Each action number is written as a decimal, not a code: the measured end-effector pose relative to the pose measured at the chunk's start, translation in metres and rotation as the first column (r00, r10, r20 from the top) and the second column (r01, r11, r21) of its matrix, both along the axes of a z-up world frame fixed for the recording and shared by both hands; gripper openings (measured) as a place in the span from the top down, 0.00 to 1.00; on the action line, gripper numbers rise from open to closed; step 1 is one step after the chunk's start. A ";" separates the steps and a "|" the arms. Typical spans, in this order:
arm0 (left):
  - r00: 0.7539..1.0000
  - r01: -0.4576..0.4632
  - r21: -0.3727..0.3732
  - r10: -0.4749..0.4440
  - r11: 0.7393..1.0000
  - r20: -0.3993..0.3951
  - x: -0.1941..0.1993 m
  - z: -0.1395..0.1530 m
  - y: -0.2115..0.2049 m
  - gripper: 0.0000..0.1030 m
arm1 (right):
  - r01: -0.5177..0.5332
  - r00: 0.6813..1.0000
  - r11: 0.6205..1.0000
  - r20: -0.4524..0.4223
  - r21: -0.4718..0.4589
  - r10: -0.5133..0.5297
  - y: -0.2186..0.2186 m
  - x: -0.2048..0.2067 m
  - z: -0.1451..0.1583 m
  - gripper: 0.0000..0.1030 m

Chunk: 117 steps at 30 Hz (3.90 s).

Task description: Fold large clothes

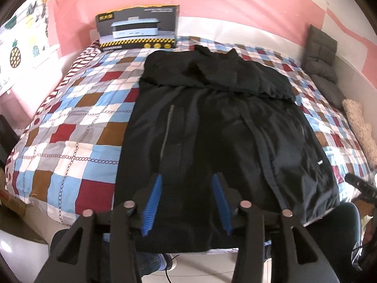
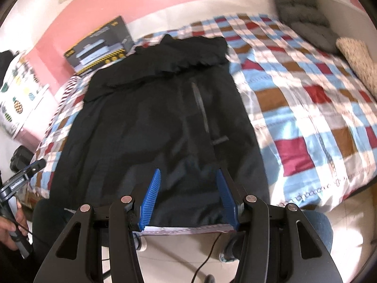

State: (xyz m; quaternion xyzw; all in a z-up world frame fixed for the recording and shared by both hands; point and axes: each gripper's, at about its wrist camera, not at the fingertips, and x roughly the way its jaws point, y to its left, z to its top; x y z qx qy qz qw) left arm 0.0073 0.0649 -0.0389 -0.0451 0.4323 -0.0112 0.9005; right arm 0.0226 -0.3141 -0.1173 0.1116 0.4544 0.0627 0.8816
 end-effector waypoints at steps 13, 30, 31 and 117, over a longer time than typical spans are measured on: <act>0.983 -0.135 -0.008 0.132 0.991 -0.124 0.028 -0.053 0.070 0.38 | 0.090 0.985 0.995 -0.152 0.038 -0.083 -0.063 0.031 -0.048 0.38; 0.975 -0.063 -0.138 0.031 0.988 -0.219 0.037 -0.099 0.078 0.36 | 0.039 0.966 0.978 -0.257 0.204 0.015 -0.070 0.052 -0.083 0.35; 0.976 -0.062 -0.127 0.034 0.990 -0.214 0.036 -0.100 0.075 0.35 | 0.041 0.965 0.975 -0.261 0.217 0.018 -0.071 0.051 -0.084 0.35; 0.990 -0.120 -0.289 0.138 0.950 0.042 0.420 0.049 0.110 0.87 | 0.151 0.987 0.839 -0.133 0.522 -0.095 -0.058 0.413 0.031 0.75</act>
